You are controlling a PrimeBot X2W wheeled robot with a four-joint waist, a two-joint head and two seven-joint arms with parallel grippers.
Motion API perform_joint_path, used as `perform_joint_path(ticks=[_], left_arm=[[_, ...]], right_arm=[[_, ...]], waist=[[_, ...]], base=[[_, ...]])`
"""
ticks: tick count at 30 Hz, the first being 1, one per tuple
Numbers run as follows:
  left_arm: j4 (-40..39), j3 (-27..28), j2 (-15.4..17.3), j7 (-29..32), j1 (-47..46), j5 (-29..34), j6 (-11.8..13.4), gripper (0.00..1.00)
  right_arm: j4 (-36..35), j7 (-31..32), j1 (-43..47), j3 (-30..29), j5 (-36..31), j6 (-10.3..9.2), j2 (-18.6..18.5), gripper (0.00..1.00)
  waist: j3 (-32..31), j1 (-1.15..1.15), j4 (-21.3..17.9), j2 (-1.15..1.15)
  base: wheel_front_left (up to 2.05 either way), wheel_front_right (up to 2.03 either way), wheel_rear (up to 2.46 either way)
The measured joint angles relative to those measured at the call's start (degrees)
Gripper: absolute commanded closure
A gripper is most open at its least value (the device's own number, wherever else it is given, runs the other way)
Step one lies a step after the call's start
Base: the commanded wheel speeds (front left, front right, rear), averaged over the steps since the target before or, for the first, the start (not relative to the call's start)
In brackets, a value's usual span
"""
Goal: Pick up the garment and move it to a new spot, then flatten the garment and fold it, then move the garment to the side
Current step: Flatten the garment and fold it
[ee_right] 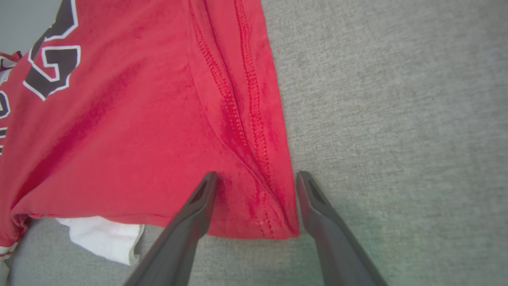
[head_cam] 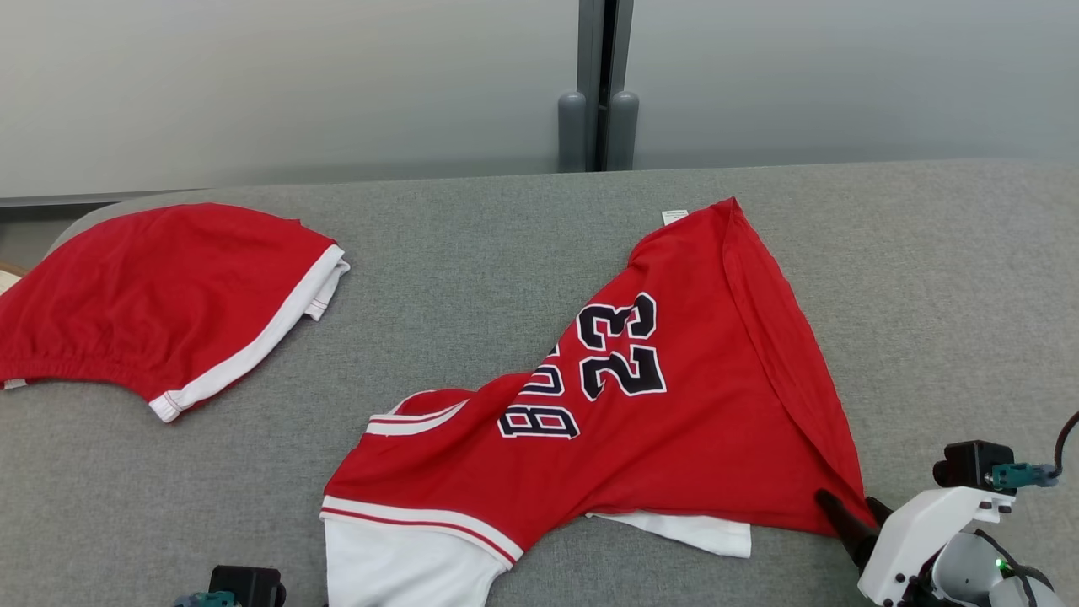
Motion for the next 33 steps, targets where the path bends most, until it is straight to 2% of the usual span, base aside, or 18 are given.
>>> perform_joint_path(ticks=[2,3,4,5,6,14,19,25,29,33], left_arm=[[0.5,-0.2,-0.3,-0.2,-0.6,0.0,-0.5,0.0],[0.9,-0.4,-0.5,-0.3,-0.9,0.0,-0.6,0.0],[1.2,-0.5,-0.6,-0.3,-1.2,0.0,-1.0,0.39],[1.6,-0.6,-0.7,-0.4,-1.3,-0.1,-1.5,0.65],[2.0,-0.6,-0.8,-0.5,-1.5,-0.3,-2.0,1.0],[4.9,-1.0,-1.5,-2.8,-2.1,-0.9,-4.5,1.0],[3.5,-0.3,-0.5,-4.8,-1.9,-0.6,-5.0,1.0],[-4.9,2.2,1.4,-7.7,-3.4,-0.3,-5.5,1.0],[-8.7,3.9,3.1,-7.9,-8.8,0.8,-5.8,1.0],[-8.3,4.9,4.8,-5.2,-18.2,1.2,-6.8,1.0]], right_arm=[[0.7,0.3,-0.7,0.3,0.7,-0.01,0.0,0.0],[0.9,0.3,-0.9,0.4,0.8,-0.01,0.0,0.23],[1.0,0.3,-1.0,0.6,0.9,-0.01,-0.1,0.56],[1.2,0.2,-1.1,0.7,1.1,-0.01,-0.3,0.93],[1.3,0.1,-1.2,0.9,1.3,-0.02,-0.4,1.0],[0.1,-2.9,-0.6,2.4,4.3,-0.01,-0.3,1.0],[-6.7,-4.1,1.6,3.6,12.3,-0.01,-0.9,1.0],[-15.8,-6.5,1.8,3.9,21.2,-0.01,-2.7,1.0],[-18.9,-8.9,-2.9,3.3,25.8,-0.01,-3.4,1.0],[-19.1,-10.5,-11.2,2.5,30.1,-0.02,-3.6,1.0]], waist=[[0.3,0.0,0.1,0.0],[0.3,0.0,0.2,0.0],[0.4,0.0,0.2,0.0],[0.4,0.0,0.3,0.0],[0.4,0.0,0.3,0.0],[0.0,0.0,0.4,0.0],[-0.5,0.0,0.5,0.0],[-0.3,0.0,0.0,0.0],[1.4,0.0,-0.6,0.0],[4.4,0.0,-1.0,0.0]], base=[[0.0,0.0,0.0],[0.0,0.0,0.0],[0.0,0.0,0.0],[0.0,0.0,0.0],[0.0,0.0,0.0],[0.0,0.0,0.0],[0.0,0.0,0.0],[0.0,0.0,0.0],[0.0,0.0,0.0],[0.0,0.0,0.0]])
